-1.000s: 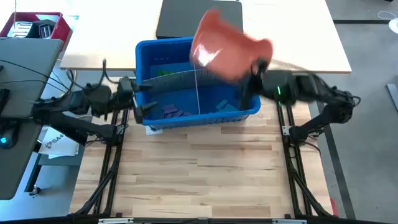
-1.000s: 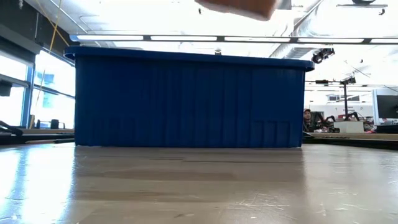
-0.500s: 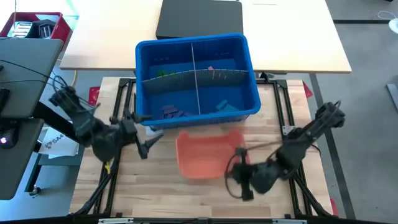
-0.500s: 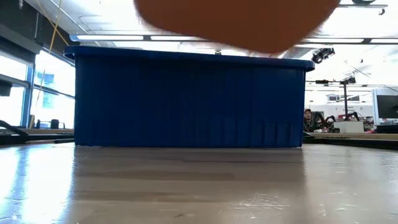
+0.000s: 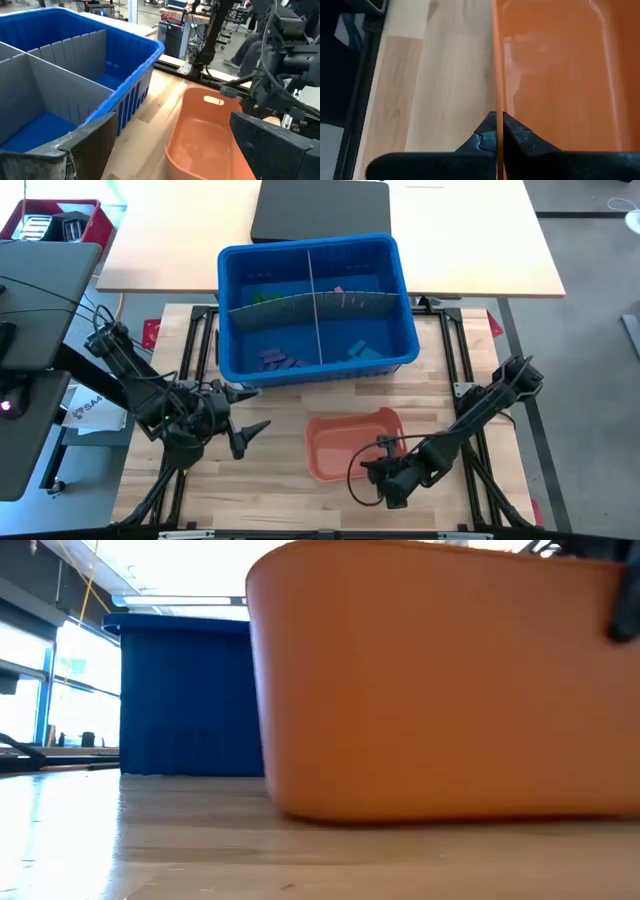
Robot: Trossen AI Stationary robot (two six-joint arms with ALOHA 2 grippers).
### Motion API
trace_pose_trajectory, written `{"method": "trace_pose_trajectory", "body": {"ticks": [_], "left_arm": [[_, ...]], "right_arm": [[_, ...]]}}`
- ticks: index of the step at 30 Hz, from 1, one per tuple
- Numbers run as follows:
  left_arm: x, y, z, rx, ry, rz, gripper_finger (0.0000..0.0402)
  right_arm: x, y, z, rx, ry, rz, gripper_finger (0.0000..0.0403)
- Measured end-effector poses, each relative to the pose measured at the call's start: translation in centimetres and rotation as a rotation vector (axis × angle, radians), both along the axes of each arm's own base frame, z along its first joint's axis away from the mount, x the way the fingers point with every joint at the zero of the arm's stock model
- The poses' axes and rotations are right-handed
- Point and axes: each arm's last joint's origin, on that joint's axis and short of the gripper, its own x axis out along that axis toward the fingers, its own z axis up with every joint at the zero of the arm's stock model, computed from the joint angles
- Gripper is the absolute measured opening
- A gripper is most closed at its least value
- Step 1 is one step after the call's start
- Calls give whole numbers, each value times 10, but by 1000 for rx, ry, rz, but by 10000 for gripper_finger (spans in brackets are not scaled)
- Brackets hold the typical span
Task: Sort blocks
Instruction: Move the orange bin to the table, then remove the bin divider from the blue bin
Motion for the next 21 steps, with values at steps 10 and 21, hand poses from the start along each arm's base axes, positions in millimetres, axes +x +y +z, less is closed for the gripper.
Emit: {"method": "trace_pose_trajectory", "body": {"ticks": [10,21], "left_arm": [[6,-7,-9,-6,21,-5,376],[10,-11,-20,-24,70,-8,376]], "right_arm": [[-14,10,0,104,92,-71,34],[-21,10,61,190,-57,-89,146]]}}
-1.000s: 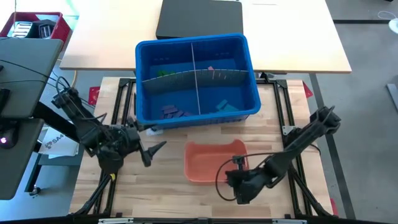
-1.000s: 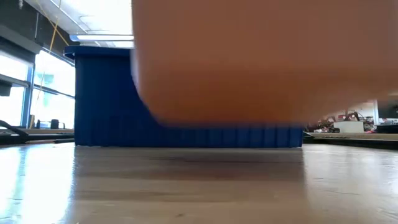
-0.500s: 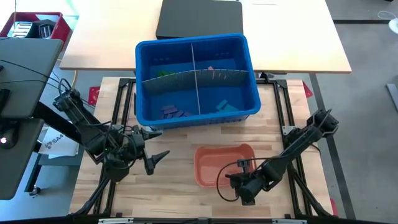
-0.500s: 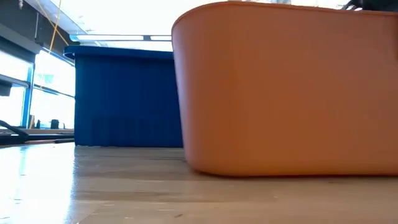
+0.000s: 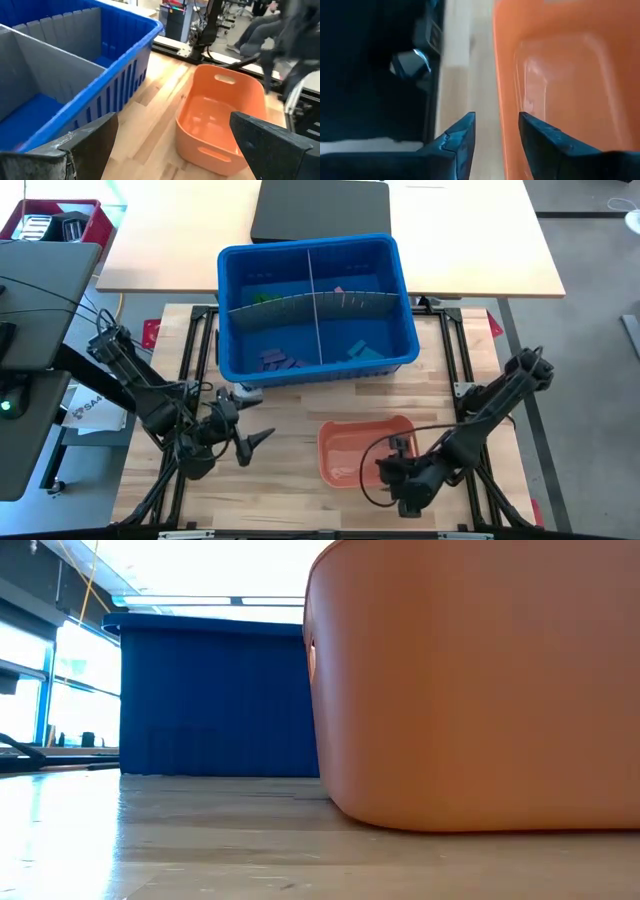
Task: Sort blocks
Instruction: Remove the bin divider from the blue bin
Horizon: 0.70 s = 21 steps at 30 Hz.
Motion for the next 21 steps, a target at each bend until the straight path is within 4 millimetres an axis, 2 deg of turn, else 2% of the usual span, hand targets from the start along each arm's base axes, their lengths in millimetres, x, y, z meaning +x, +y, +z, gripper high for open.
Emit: {"method": "trace_pose_trajectory", "body": {"ticks": [2,4,8,11,14,16,21], "left_arm": [[4,5,2,7,-7,24,376],[9,19,8,4,19,28,376],[25,66,34,53,86,30,376],[40,109,50,84,148,-28,376],[58,152,58,12,132,-78,376],[68,178,56,-14,132,-33,376],[95,227,44,118,259,144,376]], "right_arm": [[-1,-2,18,-14,-53,8,148],[-1,-5,37,-47,-116,12,148],[0,-17,73,-176,-239,-35,149],[4,-26,89,-255,-296,-80,149],[10,-37,95,-292,-314,-148,149],[16,-49,94,-311,-301,-212,149],[32,-80,78,-352,-233,-352,149]]}}
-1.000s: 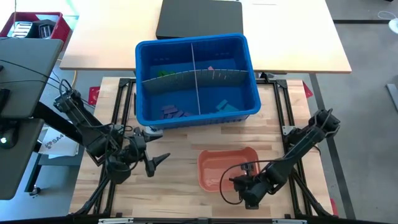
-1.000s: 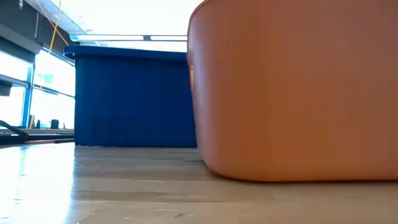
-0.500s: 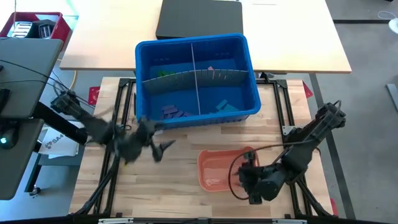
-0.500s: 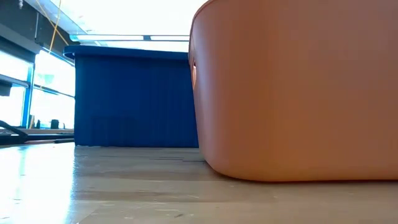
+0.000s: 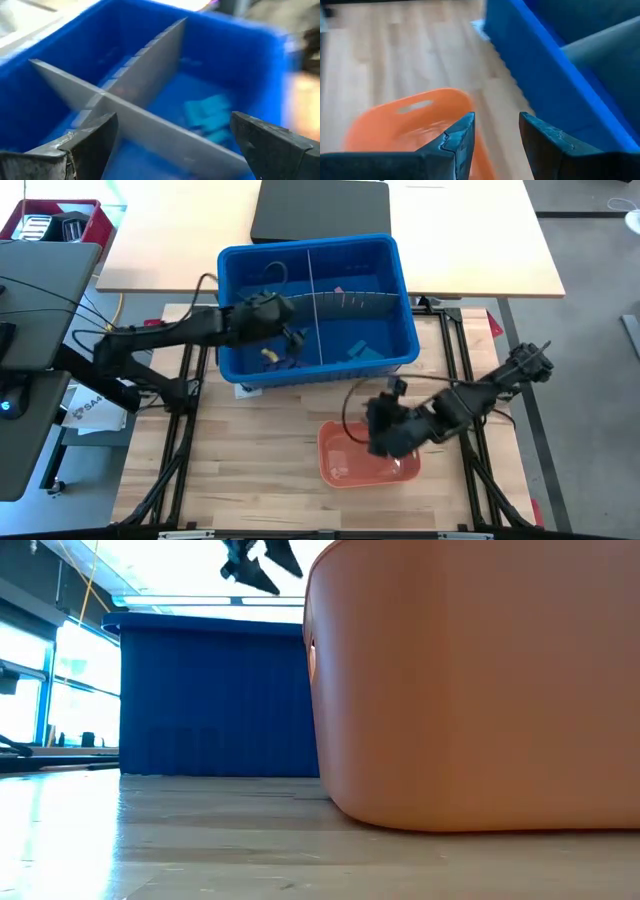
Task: Sort blocks
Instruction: Remove the bin divider from the blue bin
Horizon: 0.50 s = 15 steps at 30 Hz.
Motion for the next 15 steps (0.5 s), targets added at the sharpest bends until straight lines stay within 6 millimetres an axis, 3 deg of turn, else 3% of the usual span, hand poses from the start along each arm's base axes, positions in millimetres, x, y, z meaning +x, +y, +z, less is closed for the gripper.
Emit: {"method": "trace_pose_trajectory", "body": {"ticks": [3,7,15], "left_arm": [[11,12,-10,28,76,38,376],[10,7,-17,15,155,36,376],[-32,-29,-25,78,302,199,376]], "right_arm": [[14,-28,1,-54,-47,-136,149],[38,-72,9,-126,-113,-205,154],[70,-156,32,-71,-320,-128,220]]}}
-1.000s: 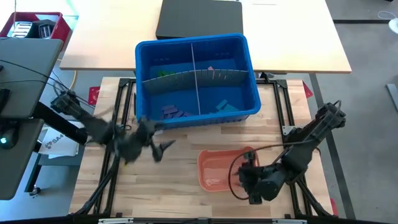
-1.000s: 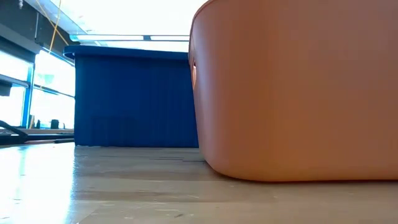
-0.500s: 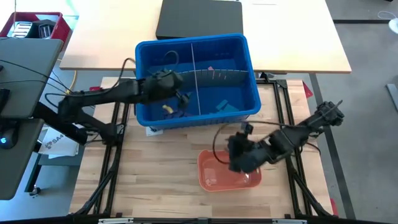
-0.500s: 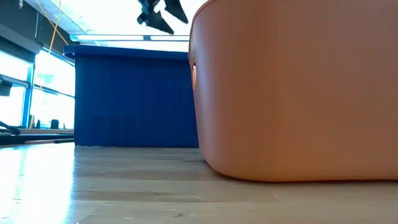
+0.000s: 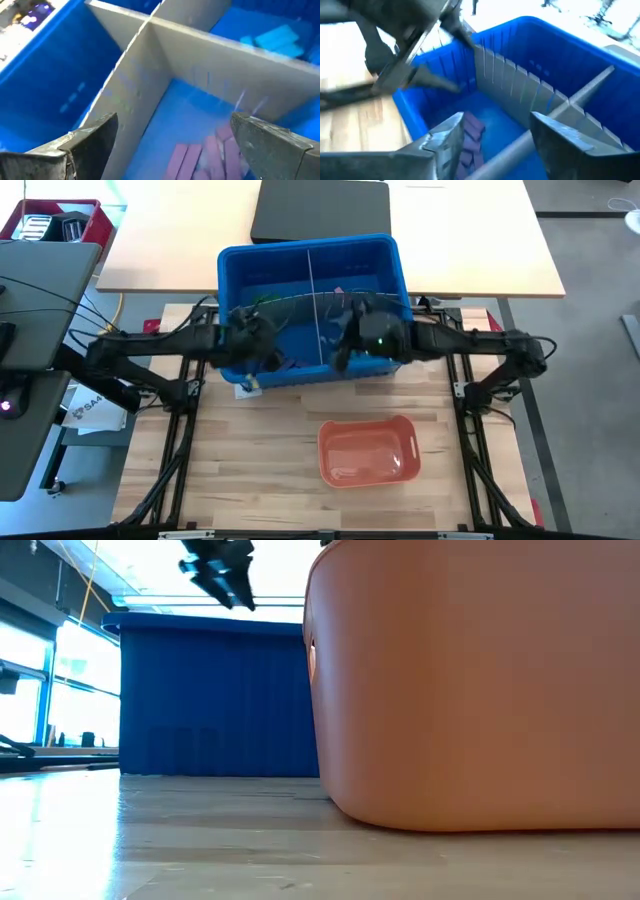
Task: Sort blocks
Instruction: Remove the bin divider from the blue bin
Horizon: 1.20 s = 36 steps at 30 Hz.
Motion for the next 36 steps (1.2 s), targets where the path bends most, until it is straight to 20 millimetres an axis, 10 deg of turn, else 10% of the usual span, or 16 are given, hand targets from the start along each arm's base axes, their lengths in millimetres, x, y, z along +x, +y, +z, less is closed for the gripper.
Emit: {"method": "trace_pose_trajectory", "body": {"ticks": [11,19,36], "left_arm": [[-73,-51,-42,-141,-222,21,376],[-89,-74,-72,-167,-374,74,376],[-90,-85,-74,-130,-424,51,376]], "right_arm": [[31,-71,-30,48,-45,-123,262],[42,-122,-81,211,53,-241,262],[59,-122,-117,313,104,-283,194]]}}
